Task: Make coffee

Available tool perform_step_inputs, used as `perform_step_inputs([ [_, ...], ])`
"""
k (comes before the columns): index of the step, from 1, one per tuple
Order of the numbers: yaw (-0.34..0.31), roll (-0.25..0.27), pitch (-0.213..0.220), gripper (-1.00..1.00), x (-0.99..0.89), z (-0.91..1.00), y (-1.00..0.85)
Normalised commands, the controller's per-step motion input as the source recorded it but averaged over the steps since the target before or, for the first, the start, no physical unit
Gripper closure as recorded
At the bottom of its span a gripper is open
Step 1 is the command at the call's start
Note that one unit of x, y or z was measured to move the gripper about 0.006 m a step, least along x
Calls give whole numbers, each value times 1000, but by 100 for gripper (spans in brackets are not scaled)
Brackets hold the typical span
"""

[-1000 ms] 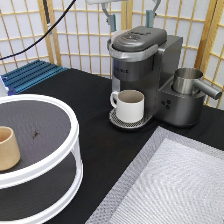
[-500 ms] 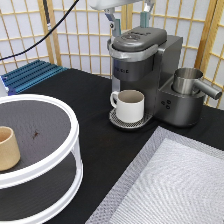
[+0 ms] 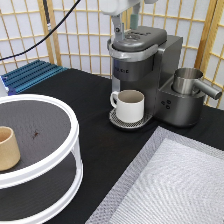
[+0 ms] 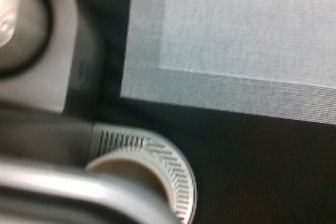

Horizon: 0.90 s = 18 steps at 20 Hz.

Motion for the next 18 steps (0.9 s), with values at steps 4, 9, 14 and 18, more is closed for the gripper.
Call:
perform_step_inputs([
  [4,-67,7,51,-100,-38,116,329],
  [9,-107,69,39,-100,-238,-142,138],
  [14,-96,56,17,-100,-497,-118,139],
  [18,-61,63,28,-100,-290,-67,104],
])
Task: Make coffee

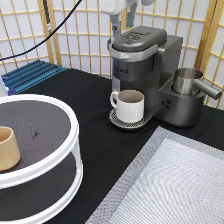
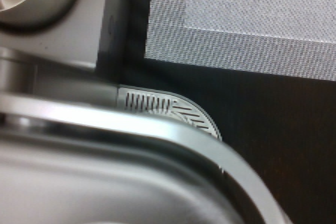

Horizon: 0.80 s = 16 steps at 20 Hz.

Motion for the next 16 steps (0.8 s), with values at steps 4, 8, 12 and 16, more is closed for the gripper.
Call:
perform_step_inputs([
  [4,-40,16,27,-100,-12,11,232],
  [8,-52,39,14,-100,186,-3,4],
  [12,-41,46,2,-100,156,-116,15],
  [16,-44,47,0,-100,51,-211,11],
])
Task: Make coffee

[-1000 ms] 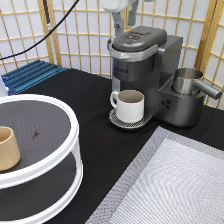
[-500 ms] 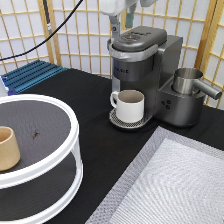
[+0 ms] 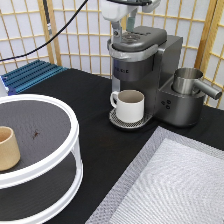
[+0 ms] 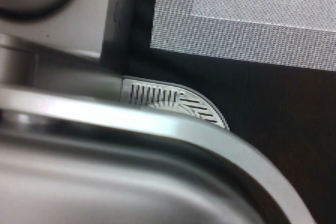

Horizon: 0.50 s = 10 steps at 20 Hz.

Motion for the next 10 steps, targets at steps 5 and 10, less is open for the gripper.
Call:
perform_step_inputs([
  [5,-42,37,0,-100,-8,-337,27],
  [10,-12,34,0,-100,-175,-938,-29],
])
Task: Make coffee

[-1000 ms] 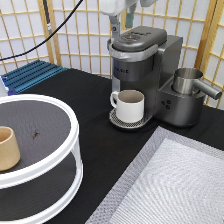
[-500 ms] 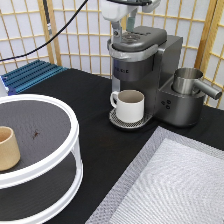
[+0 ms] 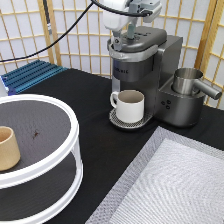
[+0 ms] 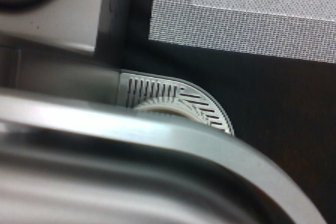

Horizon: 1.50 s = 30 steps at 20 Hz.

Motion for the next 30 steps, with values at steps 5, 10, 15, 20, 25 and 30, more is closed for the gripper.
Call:
perform_step_inputs([
  [5,-5,-5,32,-100,-250,111,-15],
  [10,11,93,-1,-100,-222,663,-759],
  [15,34,143,-1,-100,-16,227,-942],
  [20,7,155,0,-100,-41,14,-997],
  [25,6,103,1,-100,-38,-3,-682],
  [30,0,0,0,-100,0,0,0],
])
